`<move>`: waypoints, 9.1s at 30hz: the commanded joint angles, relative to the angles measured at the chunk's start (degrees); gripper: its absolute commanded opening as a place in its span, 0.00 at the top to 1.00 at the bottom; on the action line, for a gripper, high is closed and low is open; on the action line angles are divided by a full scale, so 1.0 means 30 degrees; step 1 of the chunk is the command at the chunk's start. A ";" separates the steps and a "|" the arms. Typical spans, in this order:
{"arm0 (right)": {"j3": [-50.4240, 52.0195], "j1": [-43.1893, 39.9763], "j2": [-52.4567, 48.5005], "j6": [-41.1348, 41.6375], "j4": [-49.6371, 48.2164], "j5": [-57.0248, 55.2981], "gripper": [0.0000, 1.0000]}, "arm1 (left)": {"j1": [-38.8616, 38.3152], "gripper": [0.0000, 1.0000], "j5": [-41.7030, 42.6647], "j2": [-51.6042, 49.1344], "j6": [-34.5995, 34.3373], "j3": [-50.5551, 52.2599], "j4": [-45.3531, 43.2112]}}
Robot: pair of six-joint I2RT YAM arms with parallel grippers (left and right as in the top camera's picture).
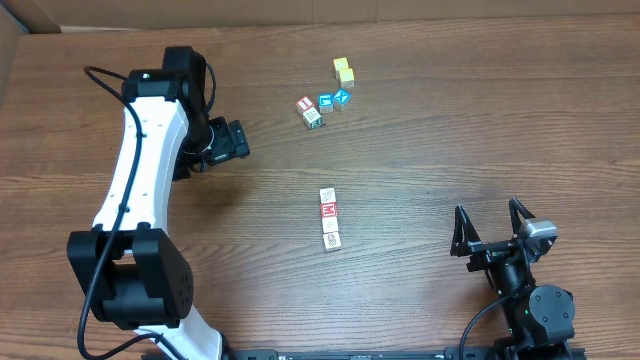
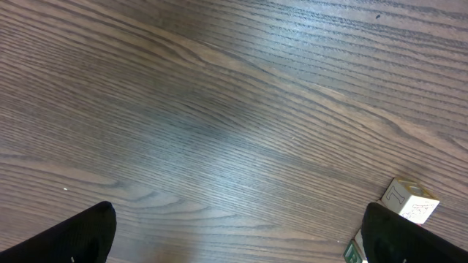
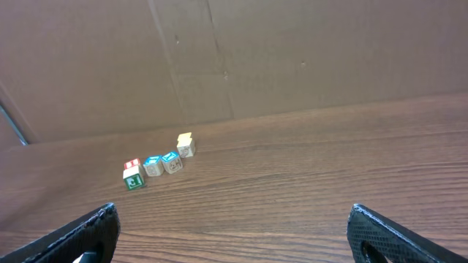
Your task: Flip 4 blocks
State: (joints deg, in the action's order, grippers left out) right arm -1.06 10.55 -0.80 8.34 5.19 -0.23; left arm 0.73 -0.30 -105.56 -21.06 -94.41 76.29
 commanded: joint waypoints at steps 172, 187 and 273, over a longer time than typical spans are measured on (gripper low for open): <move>0.0204 -0.0058 0.0189 -0.0306 -0.0117 0.0124 0.00 | 0.0000 0.00 0.0729 3.5117 0.1027 3.1379 -3.3784; 0.0204 -0.0058 0.0189 -0.0306 -0.0117 0.0124 0.00 | -0.0007 0.01 0.0678 3.5117 0.6237 3.1379 -2.3955; 0.0204 -0.0058 0.0189 -0.0306 -0.0117 0.0124 0.00 | 0.0000 0.01 0.0583 3.5102 0.6900 3.1379 -2.3955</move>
State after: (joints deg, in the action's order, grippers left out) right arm -1.06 10.52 -0.80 7.66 5.15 -0.19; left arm 0.73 0.86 -0.75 -1.28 -0.47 4.34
